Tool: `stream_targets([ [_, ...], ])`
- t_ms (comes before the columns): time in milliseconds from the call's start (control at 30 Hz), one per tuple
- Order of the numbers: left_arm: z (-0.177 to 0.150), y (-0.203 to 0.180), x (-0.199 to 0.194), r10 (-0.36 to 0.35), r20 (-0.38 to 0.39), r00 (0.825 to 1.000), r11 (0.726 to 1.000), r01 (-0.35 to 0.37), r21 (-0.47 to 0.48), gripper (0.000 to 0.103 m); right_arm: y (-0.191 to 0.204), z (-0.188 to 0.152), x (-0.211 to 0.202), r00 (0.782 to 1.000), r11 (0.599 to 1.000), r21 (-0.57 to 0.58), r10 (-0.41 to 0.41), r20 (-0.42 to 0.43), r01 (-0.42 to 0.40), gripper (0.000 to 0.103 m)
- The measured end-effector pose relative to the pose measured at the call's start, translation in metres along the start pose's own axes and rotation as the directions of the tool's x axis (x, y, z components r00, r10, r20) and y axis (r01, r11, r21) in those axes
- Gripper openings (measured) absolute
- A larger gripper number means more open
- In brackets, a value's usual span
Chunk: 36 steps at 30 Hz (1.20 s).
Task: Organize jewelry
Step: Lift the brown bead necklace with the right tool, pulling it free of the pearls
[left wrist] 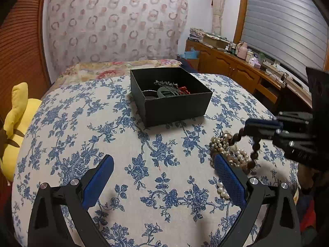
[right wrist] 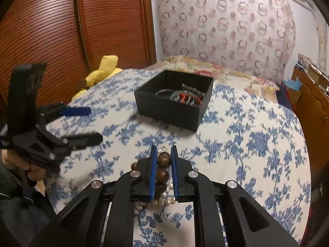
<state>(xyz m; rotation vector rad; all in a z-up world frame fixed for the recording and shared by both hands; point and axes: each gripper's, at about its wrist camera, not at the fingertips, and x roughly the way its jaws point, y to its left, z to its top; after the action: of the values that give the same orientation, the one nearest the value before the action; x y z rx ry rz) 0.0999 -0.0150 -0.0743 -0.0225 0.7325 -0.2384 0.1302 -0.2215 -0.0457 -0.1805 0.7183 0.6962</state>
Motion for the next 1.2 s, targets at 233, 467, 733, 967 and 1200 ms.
stream_targets([
  [233,0.0,0.0,0.0,0.0,0.0,1.0,1.0,0.0,0.0,0.094,-0.004,0.011,-0.015,0.999,1.0,-0.002,-0.008,0.042,0.008,0.015],
  [467,-0.001,-0.003,-0.001,-0.007,0.001,1.0,1.0,0.007,0.0,0.094,-0.003,0.03,-0.036,0.994,0.999,-0.03,-0.011,0.104,0.015,0.015],
  [733,0.0,-0.006,0.0,-0.016,-0.003,1.0,1.0,0.016,0.004,0.094,-0.007,0.051,-0.062,0.983,0.998,-0.044,-0.037,0.18,0.046,0.015],
  [967,-0.001,-0.015,0.002,-0.046,-0.022,0.999,0.999,0.046,0.027,0.094,-0.019,0.047,-0.062,0.983,0.995,-0.039,-0.087,0.162,0.095,0.015],
  [1200,-0.013,-0.034,0.006,-0.109,-0.083,0.991,0.992,0.115,0.061,0.081,-0.029,0.022,-0.049,0.988,0.993,-0.014,-0.111,0.111,0.113,0.015],
])
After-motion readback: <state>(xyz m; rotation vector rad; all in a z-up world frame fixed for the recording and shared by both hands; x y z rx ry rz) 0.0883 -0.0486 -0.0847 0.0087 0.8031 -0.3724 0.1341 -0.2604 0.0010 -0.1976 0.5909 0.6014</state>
